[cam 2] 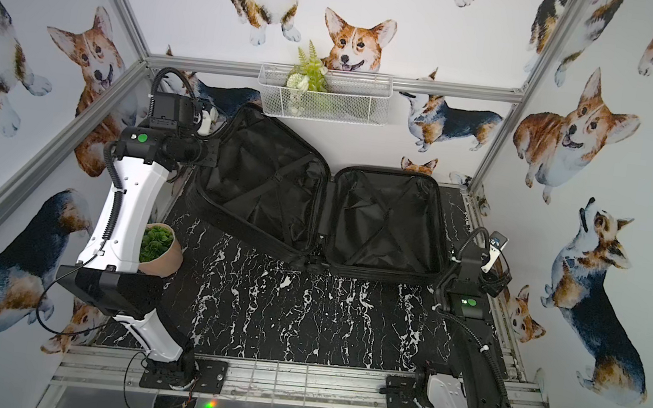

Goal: Close the suitcase zippers
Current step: Close the suitcase at the center of the board.

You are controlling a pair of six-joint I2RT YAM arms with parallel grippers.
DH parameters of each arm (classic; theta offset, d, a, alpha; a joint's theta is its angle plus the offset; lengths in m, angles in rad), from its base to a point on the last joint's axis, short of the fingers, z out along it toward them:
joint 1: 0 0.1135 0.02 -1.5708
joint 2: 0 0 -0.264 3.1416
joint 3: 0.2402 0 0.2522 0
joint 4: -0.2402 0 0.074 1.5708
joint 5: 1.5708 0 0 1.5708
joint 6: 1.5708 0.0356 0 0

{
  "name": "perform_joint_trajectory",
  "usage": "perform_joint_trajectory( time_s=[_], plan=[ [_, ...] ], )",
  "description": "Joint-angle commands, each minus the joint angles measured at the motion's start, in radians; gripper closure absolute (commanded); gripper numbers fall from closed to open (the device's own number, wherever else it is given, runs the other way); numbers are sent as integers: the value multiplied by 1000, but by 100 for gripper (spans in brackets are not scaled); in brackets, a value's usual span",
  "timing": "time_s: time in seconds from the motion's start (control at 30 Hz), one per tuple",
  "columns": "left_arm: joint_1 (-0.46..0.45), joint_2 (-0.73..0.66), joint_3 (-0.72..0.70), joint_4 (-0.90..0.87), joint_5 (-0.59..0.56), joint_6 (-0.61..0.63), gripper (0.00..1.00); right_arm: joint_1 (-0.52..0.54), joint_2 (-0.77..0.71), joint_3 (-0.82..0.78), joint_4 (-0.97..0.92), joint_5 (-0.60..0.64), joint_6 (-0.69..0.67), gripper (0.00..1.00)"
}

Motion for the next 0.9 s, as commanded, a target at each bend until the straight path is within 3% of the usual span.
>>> perform_joint_trajectory(
  time_s=[0.0, 0.23, 0.4, 0.63, 0.87],
  plan=[
    [3, -35, 75, 133, 62, -2, 100, -42, 58, 86, -93, -299, -18, 0],
    [1, -82, 105, 105, 86, -19, 100, -156, 362, 277, -190, -716, -54, 6],
    [-11, -102, 113, 95, 108, -40, 100, -161, 513, 347, -220, -938, -84, 23],
    [-56, -115, 131, 69, 104, -63, 100, -160, 631, 352, -180, -1021, -52, 40],
    [-126, -110, 160, 46, -4, -53, 100, -159, 705, 358, -171, -1106, -53, 43]
  ],
)
